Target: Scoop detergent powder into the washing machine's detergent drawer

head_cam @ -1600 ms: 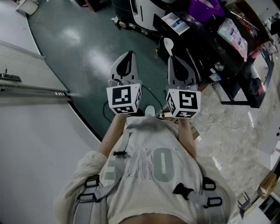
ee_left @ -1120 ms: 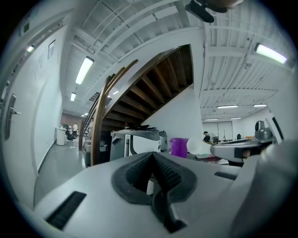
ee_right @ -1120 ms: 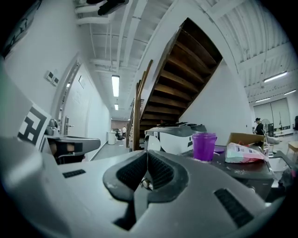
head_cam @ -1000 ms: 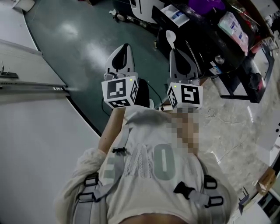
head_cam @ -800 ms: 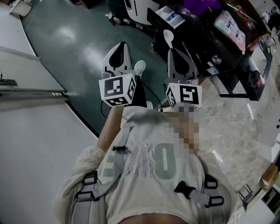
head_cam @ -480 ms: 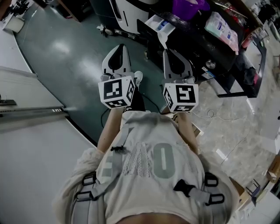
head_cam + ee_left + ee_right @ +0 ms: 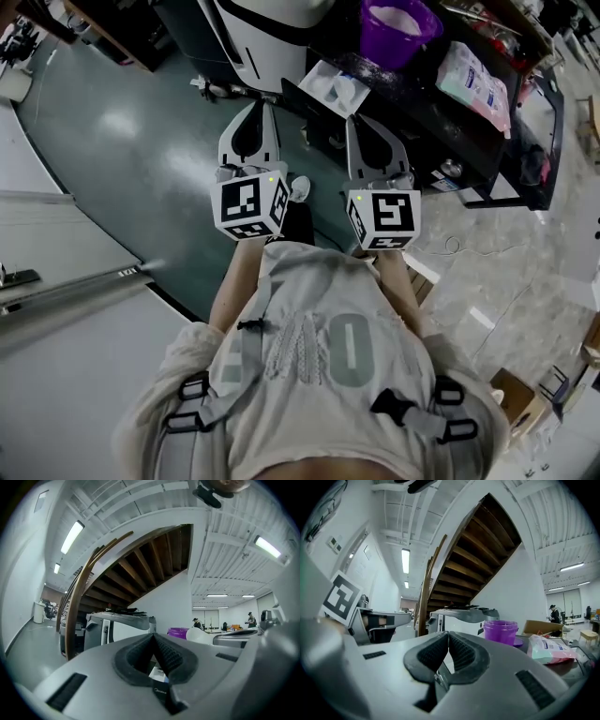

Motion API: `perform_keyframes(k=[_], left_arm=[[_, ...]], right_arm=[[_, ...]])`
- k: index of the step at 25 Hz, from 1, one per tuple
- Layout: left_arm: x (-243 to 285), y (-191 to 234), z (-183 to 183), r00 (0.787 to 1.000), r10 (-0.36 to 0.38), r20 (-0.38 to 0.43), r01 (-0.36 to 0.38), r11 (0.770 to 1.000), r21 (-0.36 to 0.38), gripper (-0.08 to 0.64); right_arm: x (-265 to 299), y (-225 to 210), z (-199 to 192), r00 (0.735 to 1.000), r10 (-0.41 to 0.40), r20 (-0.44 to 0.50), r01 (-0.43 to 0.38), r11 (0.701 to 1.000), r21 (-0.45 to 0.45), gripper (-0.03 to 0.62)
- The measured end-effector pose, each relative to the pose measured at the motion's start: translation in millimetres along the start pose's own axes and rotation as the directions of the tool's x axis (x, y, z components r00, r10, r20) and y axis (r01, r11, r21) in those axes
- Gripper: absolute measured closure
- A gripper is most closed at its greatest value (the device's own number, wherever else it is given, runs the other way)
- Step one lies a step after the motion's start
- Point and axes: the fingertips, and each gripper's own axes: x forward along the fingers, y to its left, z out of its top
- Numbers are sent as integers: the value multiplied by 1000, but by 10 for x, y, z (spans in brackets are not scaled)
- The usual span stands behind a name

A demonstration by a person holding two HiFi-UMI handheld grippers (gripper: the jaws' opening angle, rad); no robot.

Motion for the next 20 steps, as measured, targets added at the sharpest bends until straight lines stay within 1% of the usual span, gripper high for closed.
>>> perform_keyframes(k=[6, 10, 14, 16, 20], left_arm=[[895, 174, 75, 995, -99, 2, 99, 995, -1, 540], [1495, 299, 139, 987, -162, 4, 162, 986, 22, 540], [1972, 468, 163, 975, -222, -1, 222, 975, 21, 540], [2143, 580, 194, 972, -235, 2, 235, 972, 22, 540], [2401, 752, 227, 973, -231, 1, 231, 973, 1, 540]], right_arm=[[719, -329, 108, 996, -84, -14, 84, 996, -5, 583], [1239, -554, 213, 990, -137, -11, 137, 991, 1, 583], [1750, -727, 250, 983, -181, -13, 181, 983, 29, 583], [1955, -746, 277, 982, -189, -15, 189, 982, 26, 583], [2222, -766, 328, 981, -194, -20, 195, 981, 16, 583]])
